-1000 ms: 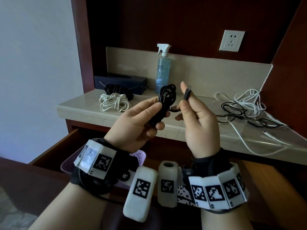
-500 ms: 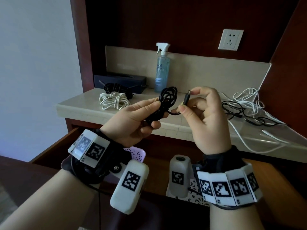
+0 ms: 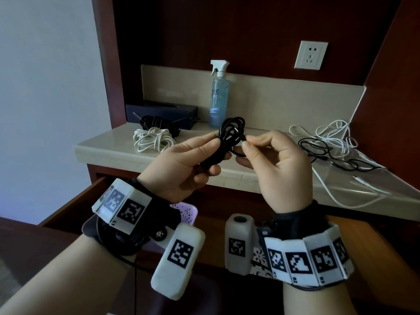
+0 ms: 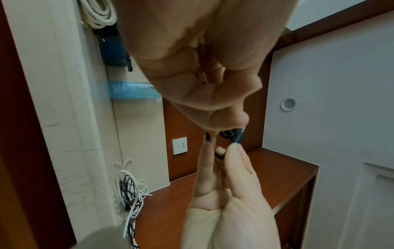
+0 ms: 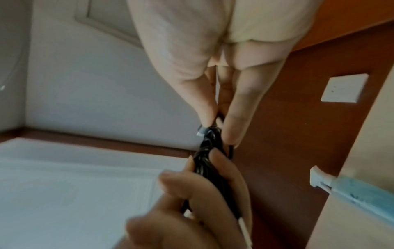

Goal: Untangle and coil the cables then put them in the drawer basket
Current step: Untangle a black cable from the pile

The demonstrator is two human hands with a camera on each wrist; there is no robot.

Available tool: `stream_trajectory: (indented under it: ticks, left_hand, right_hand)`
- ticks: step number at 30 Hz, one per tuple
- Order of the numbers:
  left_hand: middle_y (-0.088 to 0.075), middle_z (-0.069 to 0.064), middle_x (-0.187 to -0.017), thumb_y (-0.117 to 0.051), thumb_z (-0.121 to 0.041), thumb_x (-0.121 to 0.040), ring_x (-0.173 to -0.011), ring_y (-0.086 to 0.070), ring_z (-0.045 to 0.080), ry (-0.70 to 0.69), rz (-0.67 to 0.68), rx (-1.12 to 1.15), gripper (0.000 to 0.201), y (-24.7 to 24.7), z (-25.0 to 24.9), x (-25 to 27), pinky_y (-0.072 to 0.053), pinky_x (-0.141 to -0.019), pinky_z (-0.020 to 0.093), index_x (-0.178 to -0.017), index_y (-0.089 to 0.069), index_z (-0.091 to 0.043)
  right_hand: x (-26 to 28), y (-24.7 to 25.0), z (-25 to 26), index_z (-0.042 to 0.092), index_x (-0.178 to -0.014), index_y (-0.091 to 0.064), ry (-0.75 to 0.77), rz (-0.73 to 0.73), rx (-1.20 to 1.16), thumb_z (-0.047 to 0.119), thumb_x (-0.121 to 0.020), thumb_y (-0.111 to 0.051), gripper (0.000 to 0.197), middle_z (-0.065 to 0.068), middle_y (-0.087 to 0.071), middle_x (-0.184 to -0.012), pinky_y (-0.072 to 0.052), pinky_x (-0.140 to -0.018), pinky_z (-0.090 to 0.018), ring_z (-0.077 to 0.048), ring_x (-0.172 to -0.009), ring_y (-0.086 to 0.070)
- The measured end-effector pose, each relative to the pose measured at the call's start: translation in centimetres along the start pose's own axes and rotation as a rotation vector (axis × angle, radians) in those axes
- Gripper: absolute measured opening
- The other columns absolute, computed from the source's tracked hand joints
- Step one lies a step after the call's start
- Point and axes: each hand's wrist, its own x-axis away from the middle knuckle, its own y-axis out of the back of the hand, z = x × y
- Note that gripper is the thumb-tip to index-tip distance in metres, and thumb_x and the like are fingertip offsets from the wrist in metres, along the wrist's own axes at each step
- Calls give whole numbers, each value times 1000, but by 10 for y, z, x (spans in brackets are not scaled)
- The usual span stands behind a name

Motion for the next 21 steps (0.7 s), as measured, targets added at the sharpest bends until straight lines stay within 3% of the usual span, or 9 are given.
stream_trajectory:
  ticks: [7, 11, 15, 19, 21]
  left_hand:
    - [-66, 0, -72, -55, -22, -76, -48, -50, 5, -52, -60, -89, 35, 0, 3, 5, -32, -34, 11, -110, -63, -18]
    - [-64, 1, -69, -53, -21, -76, -45, -47, 3, -2, -36, 20, 31, 3, 1, 5, -30, -33, 9, -105, -64, -17]
    - [-62, 1, -68, -51, -21, -77, -44, -45, 2, 51, 7, 134, 30, 5, -1, 6, -28, -32, 6, -104, -64, -15]
    - [-65, 0, -73, -54, -22, -76, -47, -49, 4, -18, -10, -67, 34, 3, -3, 9, -31, -33, 10, -109, -63, -19]
    - [-68, -2, -74, -56, -25, -73, -49, -52, 6, -62, -36, -199, 37, 1, -4, 10, -32, -34, 12, -109, -63, -22]
  right_hand:
    - [-3, 1, 5, 7, -78, -65, 125, 32, 248, 13, -83, -59, 10, -2, -67, -86, -57, -61, -34, -17, -76, -67]
    - [-2, 3, 7, 5, -78, -64, 168, 46, 278, 11, -83, -60, 9, -1, -66, -86, -56, -61, -34, -17, -76, -67]
    - [1, 3, 9, 4, -75, -64, 188, 58, 325, 8, -82, -59, 9, -3, -66, -84, -52, -63, -18, -14, -73, -66]
    - [-2, 5, 15, 7, -75, -64, 149, 77, 378, 10, -82, -57, 10, 5, -64, -81, -49, -61, -14, -13, -72, -66]
    - [-4, 7, 19, 7, -76, -64, 138, 102, 414, 7, -81, -57, 8, 2, -65, -77, -46, -61, -14, -15, -70, -64]
